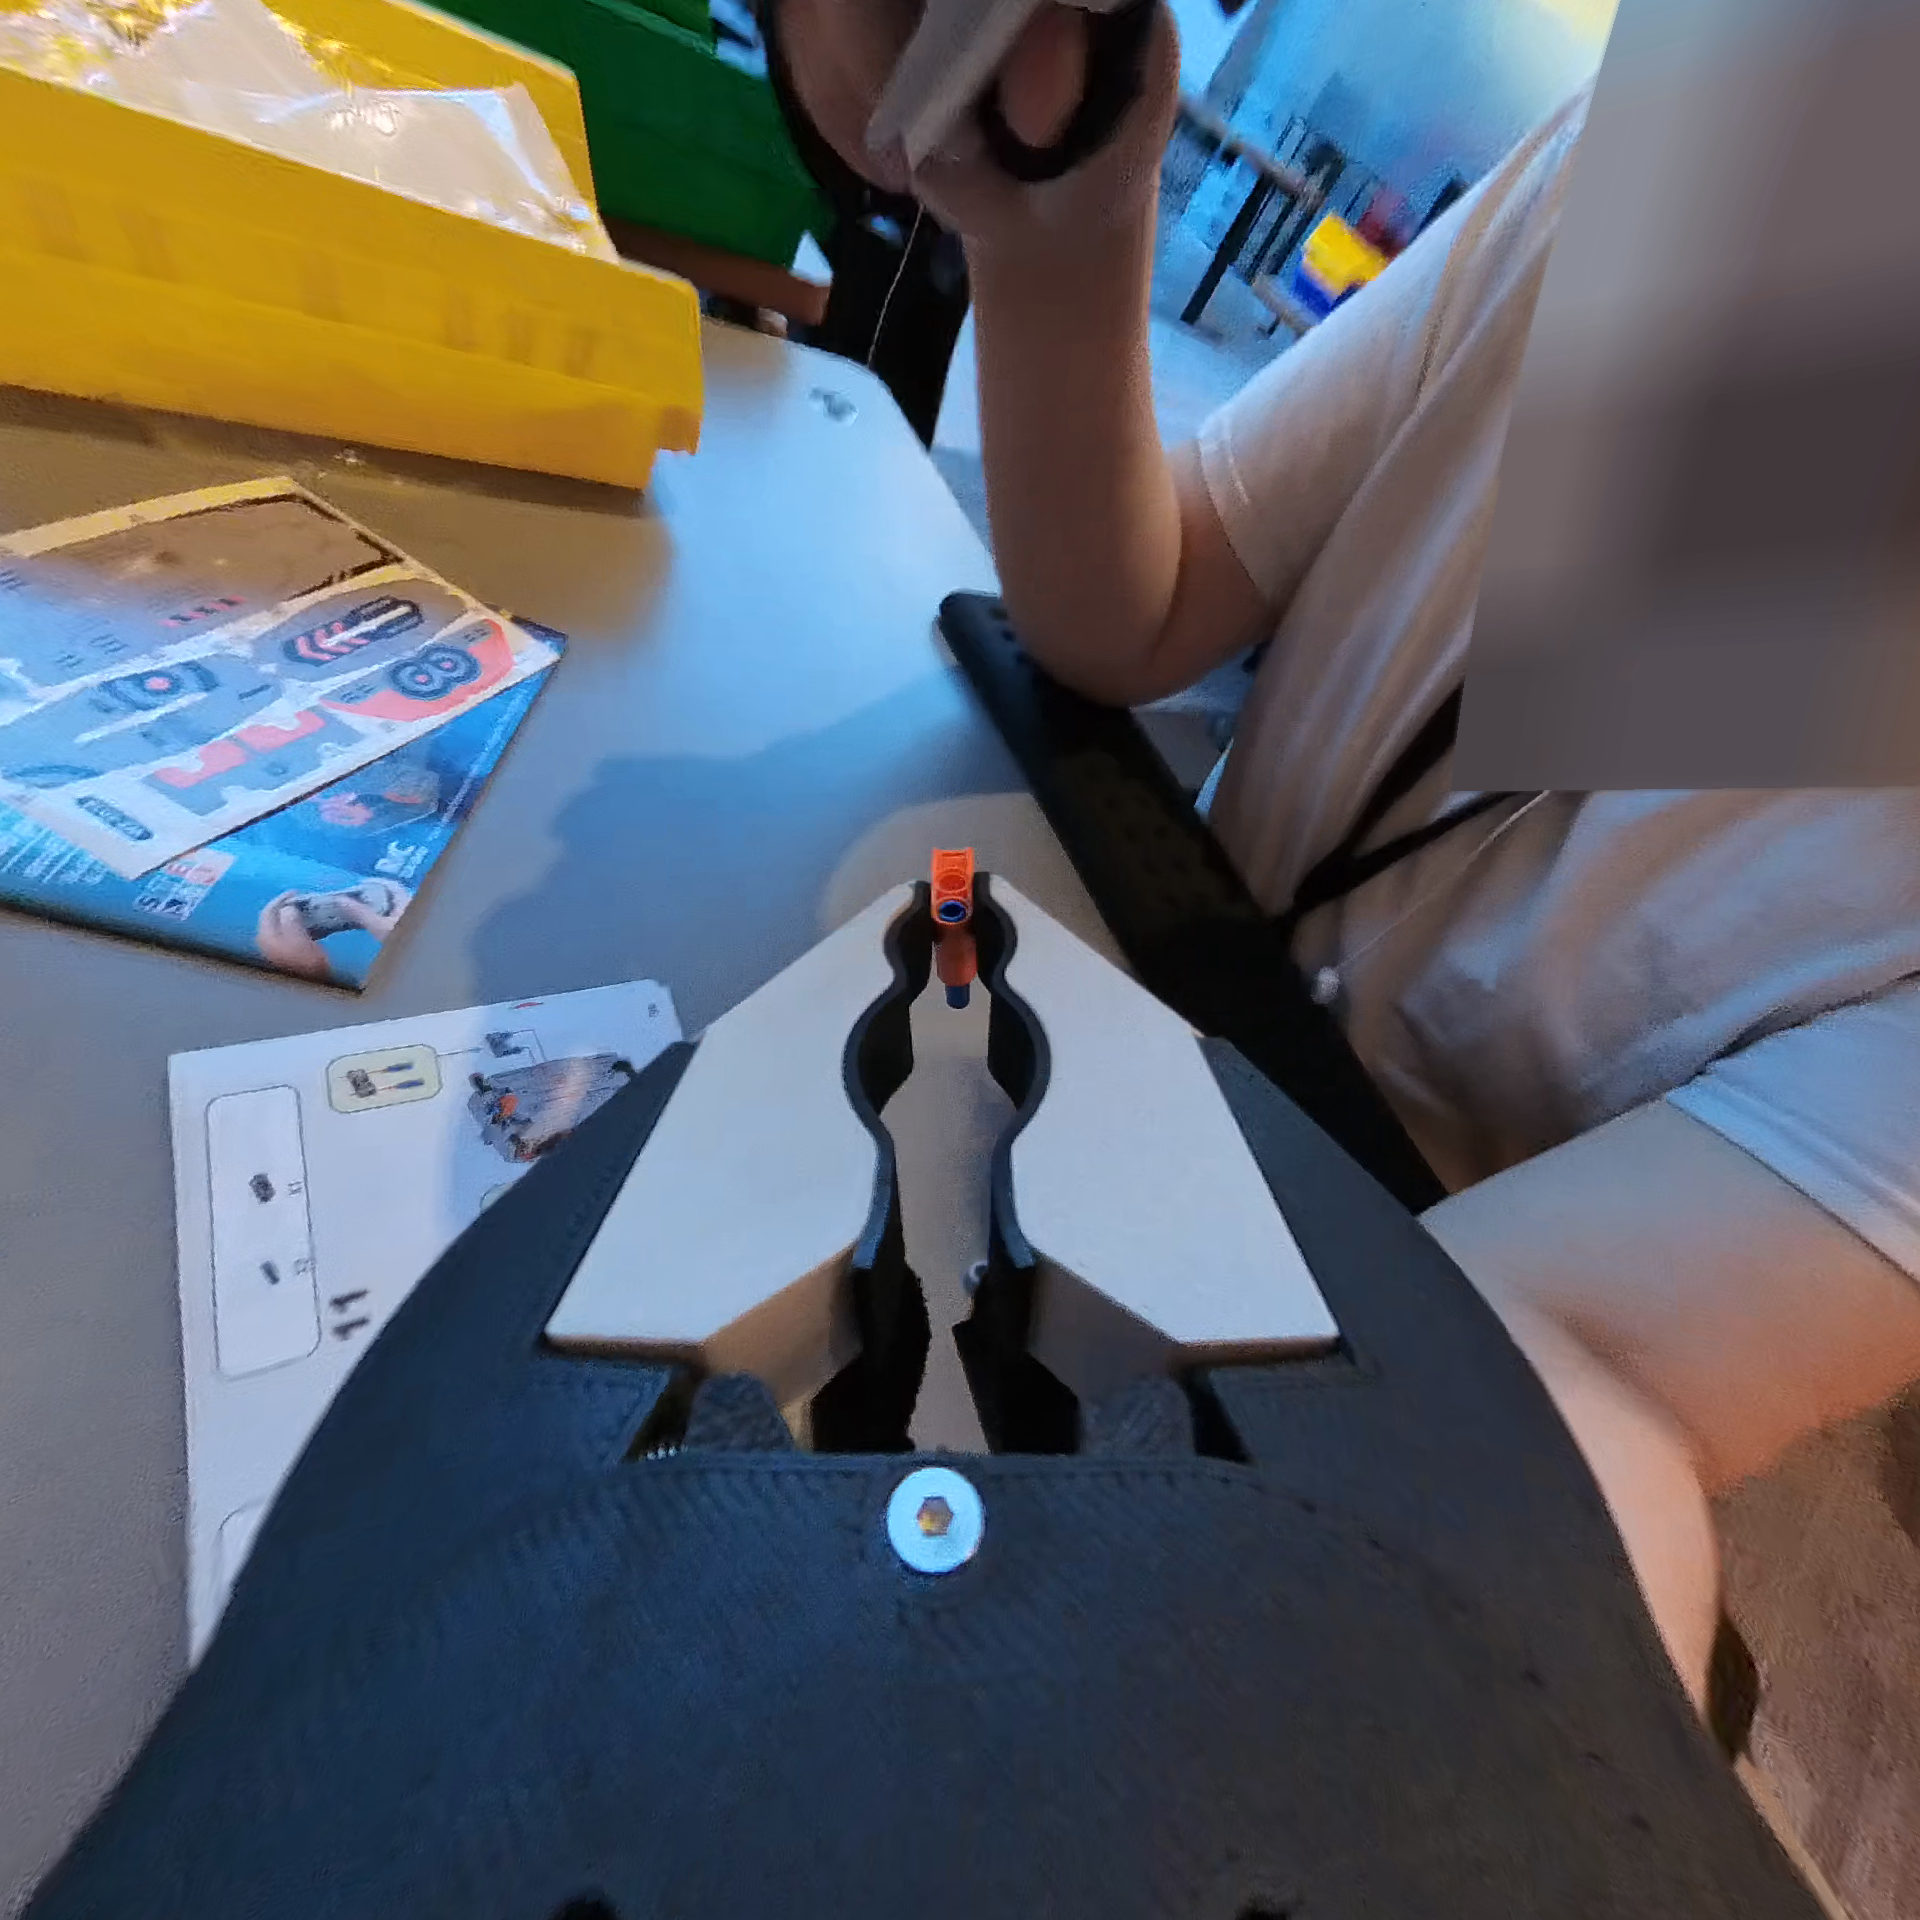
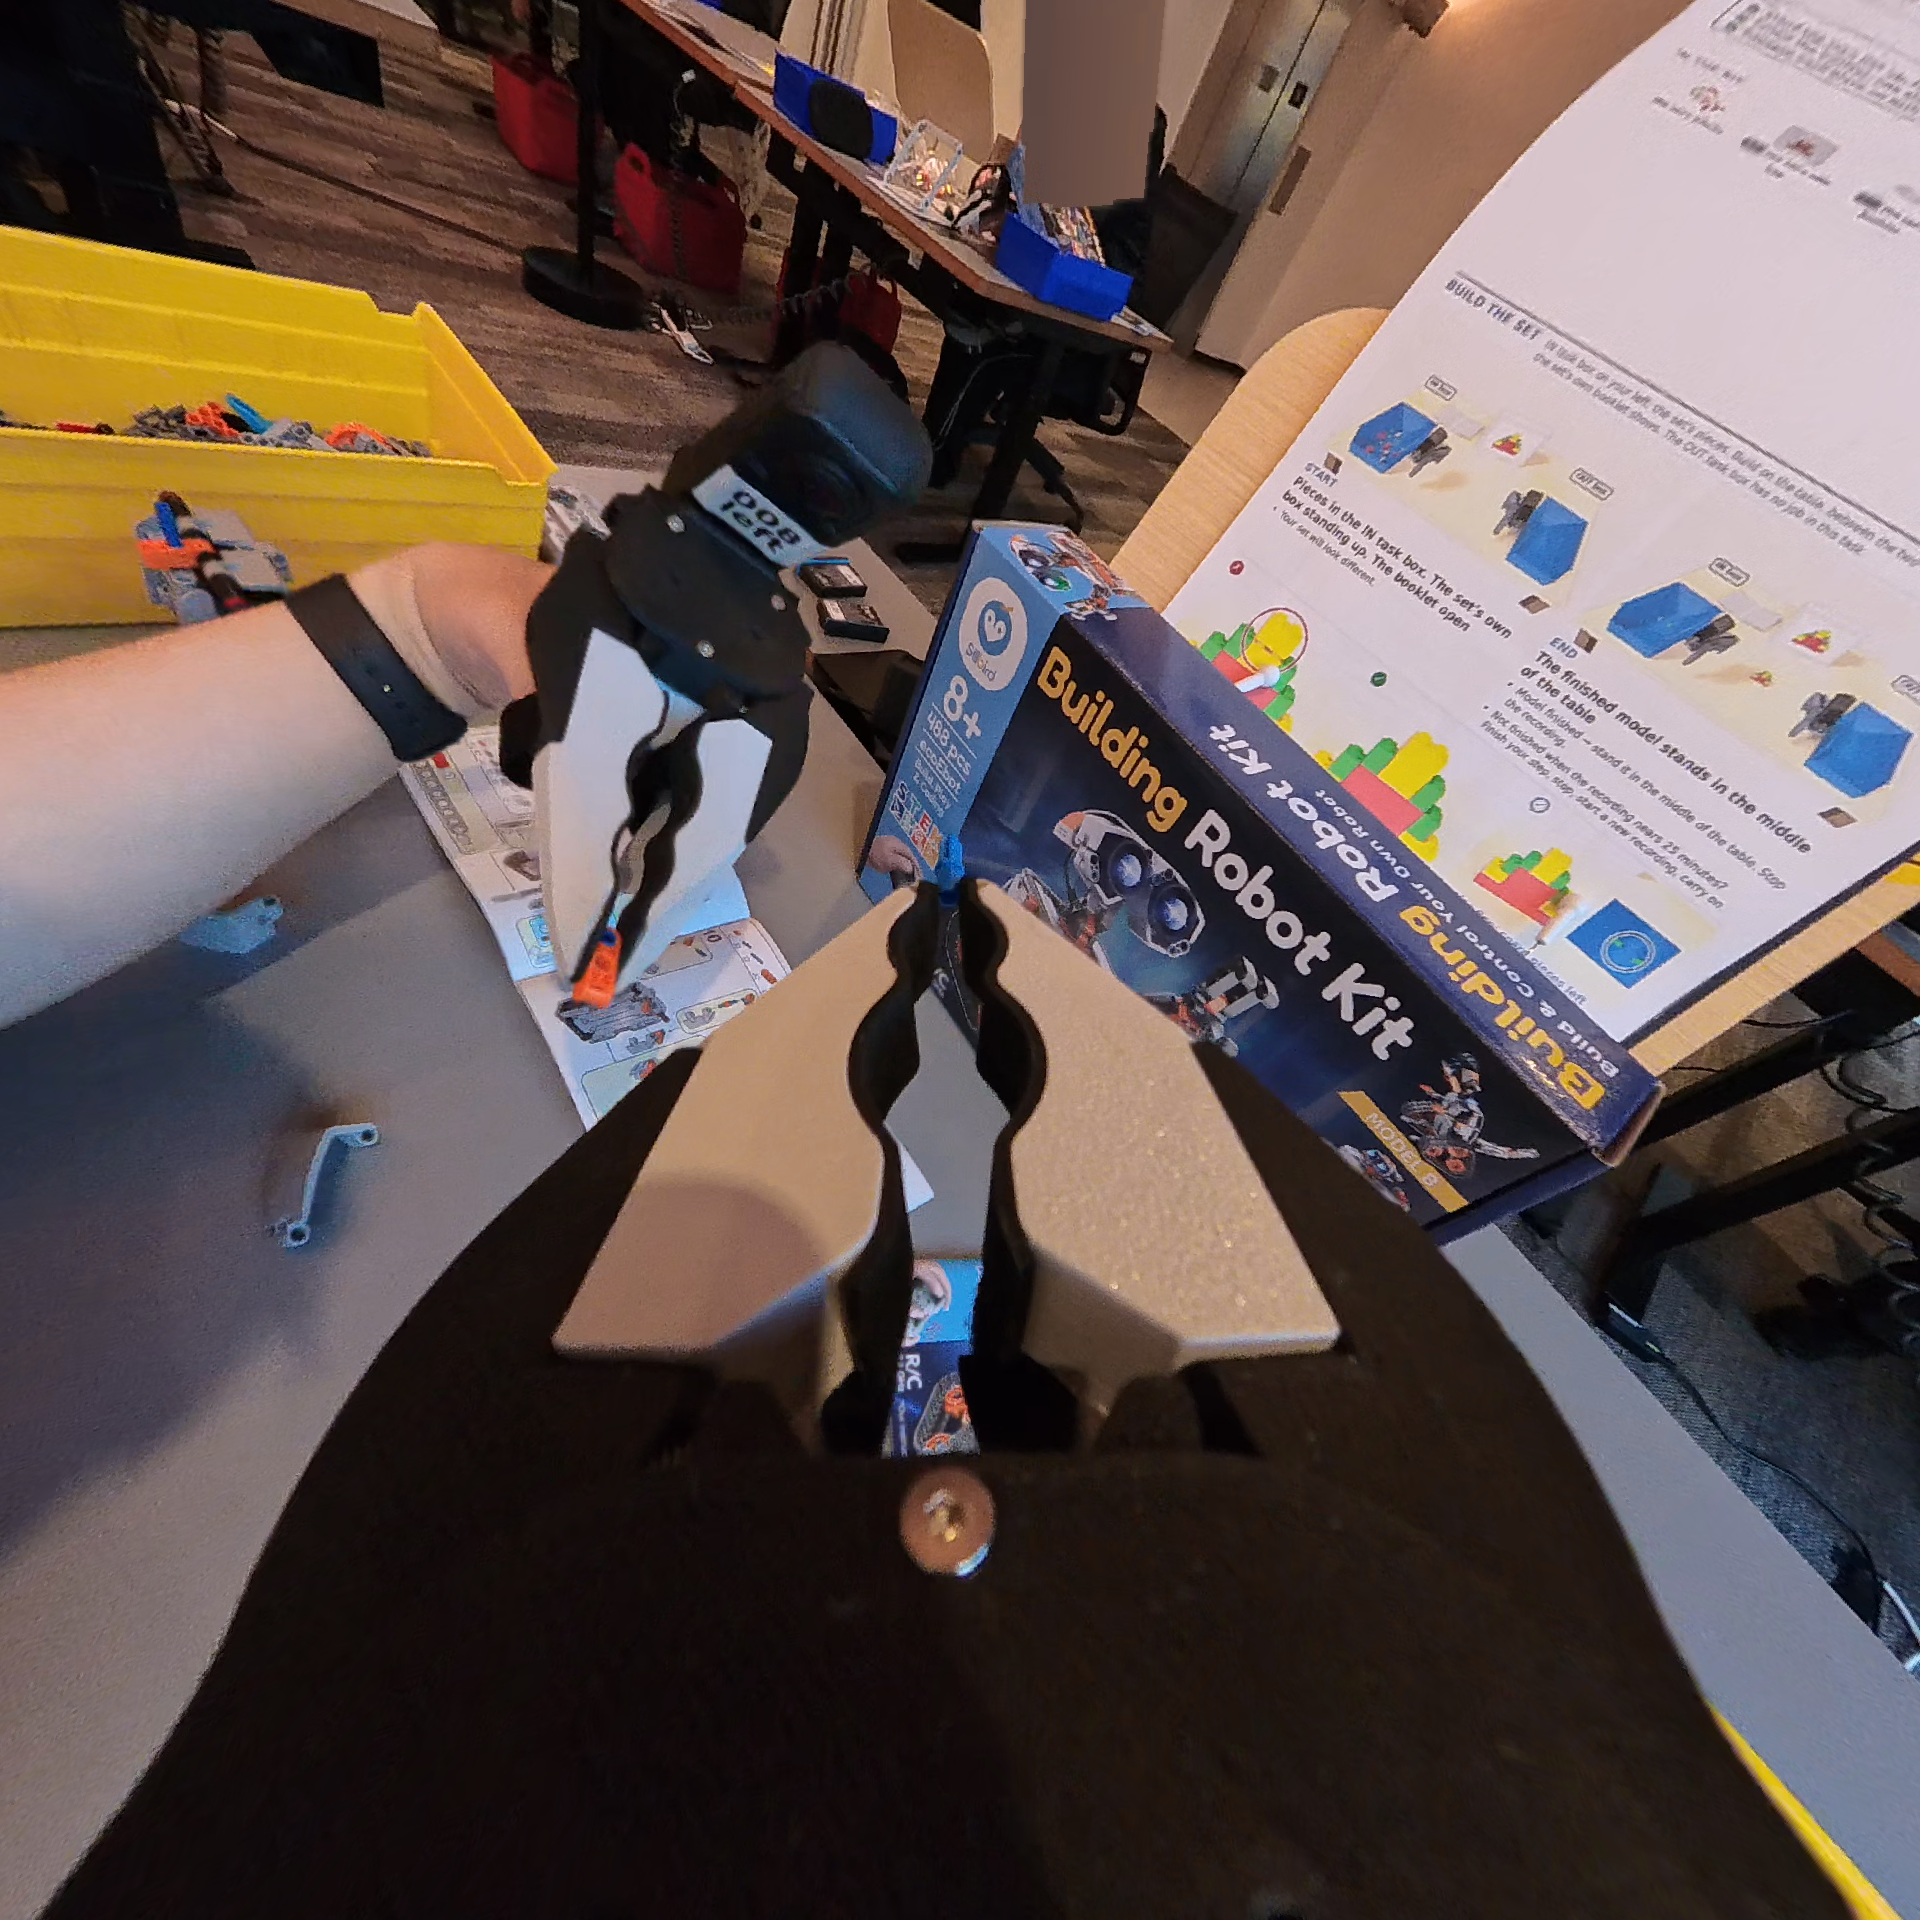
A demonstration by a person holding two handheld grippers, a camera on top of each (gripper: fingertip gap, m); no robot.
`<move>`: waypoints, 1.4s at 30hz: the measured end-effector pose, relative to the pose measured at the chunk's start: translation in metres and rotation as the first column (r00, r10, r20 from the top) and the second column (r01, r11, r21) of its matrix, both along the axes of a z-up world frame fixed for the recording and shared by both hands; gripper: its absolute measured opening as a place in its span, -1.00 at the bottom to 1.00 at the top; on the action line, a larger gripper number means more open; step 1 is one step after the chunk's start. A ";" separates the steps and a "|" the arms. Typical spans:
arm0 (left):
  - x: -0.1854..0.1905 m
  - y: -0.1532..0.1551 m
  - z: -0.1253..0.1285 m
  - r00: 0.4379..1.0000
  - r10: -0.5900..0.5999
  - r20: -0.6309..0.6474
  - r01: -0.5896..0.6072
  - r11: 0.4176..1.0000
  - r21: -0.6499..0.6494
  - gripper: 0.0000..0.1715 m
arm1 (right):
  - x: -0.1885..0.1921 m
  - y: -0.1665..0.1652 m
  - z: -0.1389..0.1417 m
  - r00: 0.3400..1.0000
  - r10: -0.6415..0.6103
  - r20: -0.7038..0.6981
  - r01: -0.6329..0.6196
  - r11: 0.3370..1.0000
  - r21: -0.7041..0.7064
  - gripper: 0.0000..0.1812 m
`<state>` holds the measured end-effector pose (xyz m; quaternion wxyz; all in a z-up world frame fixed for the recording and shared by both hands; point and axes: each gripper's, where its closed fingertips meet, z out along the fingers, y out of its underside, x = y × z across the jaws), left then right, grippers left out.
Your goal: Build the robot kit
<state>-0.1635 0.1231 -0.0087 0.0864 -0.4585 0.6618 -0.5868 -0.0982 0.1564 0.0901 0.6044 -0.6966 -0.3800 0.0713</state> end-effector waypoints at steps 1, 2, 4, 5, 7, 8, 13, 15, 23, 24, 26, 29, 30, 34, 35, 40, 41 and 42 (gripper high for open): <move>0.000 0.001 0.004 0.999 -0.004 0.032 0.005 1.000 -0.026 -0.94 | 0.000 0.002 -0.003 1.000 -0.002 0.008 0.002 1.000 -0.007 -0.96; 0.000 0.004 0.006 0.998 0.000 0.061 0.002 0.999 -0.033 -0.94 | 0.000 0.004 -0.006 1.000 -0.008 0.020 0.008 1.000 -0.012 -0.96; 0.001 0.008 0.013 0.994 -0.021 0.105 0.027 0.998 -0.049 -0.94 | 0.001 0.008 -0.013 0.999 -0.018 0.041 0.019 0.999 -0.025 -0.96; 0.001 0.010 0.019 0.991 -0.043 0.130 0.053 0.996 -0.069 -0.94 | 0.000 0.009 -0.015 0.999 -0.018 0.049 0.020 0.999 -0.031 -0.96; 0.002 0.012 0.024 0.984 -0.079 0.158 0.097 0.990 -0.107 -0.94 | -0.002 0.010 -0.018 0.998 -0.018 0.063 0.020 0.999 -0.035 -0.96; 0.002 0.013 0.023 0.982 -0.091 0.166 0.111 0.987 -0.114 -0.94 | -0.002 0.009 -0.018 0.997 -0.018 0.069 0.021 0.999 -0.034 -0.96; -0.004 0.011 0.011 0.955 -0.121 0.269 0.166 0.974 -0.152 -0.94 | 0.002 0.009 -0.015 0.997 -0.026 0.066 0.028 0.999 -0.022 -0.96; -0.001 0.019 0.008 0.958 -0.085 0.273 0.138 0.974 -0.179 -0.94 | 0.002 0.010 -0.016 0.998 -0.019 0.053 0.021 0.999 -0.030 -0.96; 0.007 0.011 0.021 0.950 -0.135 0.282 0.197 0.959 -0.205 -0.94 | -0.002 0.015 -0.029 0.997 -0.008 0.082 0.013 0.998 -0.058 -0.96; 0.008 0.011 0.019 0.953 -0.135 0.271 0.192 0.961 -0.197 -0.94 | -0.003 0.014 -0.030 0.996 -0.007 0.091 0.012 0.998 -0.055 -0.96; 0.007 0.009 0.019 0.957 -0.140 0.254 0.194 0.961 -0.199 -0.94 | -0.004 0.014 -0.030 0.995 -0.004 0.097 0.009 0.998 -0.055 -0.96; 0.004 0.008 0.020 0.958 -0.133 0.255 0.183 0.966 -0.181 -0.94 | -0.003 0.014 -0.029 0.996 -0.002 0.089 0.007 0.998 -0.055 -0.96; 0.002 0.008 0.020 0.958 -0.130 0.255 0.178 0.968 -0.177 -0.94 | -0.002 0.014 -0.029 0.996 -0.003 0.087 0.008 0.998 -0.055 -0.96; -0.006 0.008 0.023 0.960 -0.110 0.259 0.156 0.973 -0.168 -0.94 | -0.001 0.014 -0.027 0.997 -0.007 0.082 0.011 0.999 -0.049 -0.96; -0.007 0.008 0.024 0.959 -0.107 0.261 0.154 0.974 -0.165 -0.94 | 0.000 0.014 -0.027 0.997 -0.007 0.082 0.012 0.999 -0.050 -0.96; -0.013 0.006 0.031 0.954 -0.101 0.281 0.144 0.980 -0.138 -0.94 | 0.001 0.014 -0.026 0.996 -0.012 0.084 0.017 0.999 -0.048 -0.96; -0.015 0.006 0.033 0.952 -0.098 0.290 0.142 0.980 -0.136 -0.94 | 0.001 0.014 -0.027 0.996 -0.014 0.086 0.018 0.999 -0.048 -0.96; -0.017 0.005 0.037 0.949 -0.096 0.302 0.142 0.981 -0.133 -0.94 | 0.002 0.014 -0.027 0.996 -0.016 0.087 0.020 0.999 -0.049 -0.96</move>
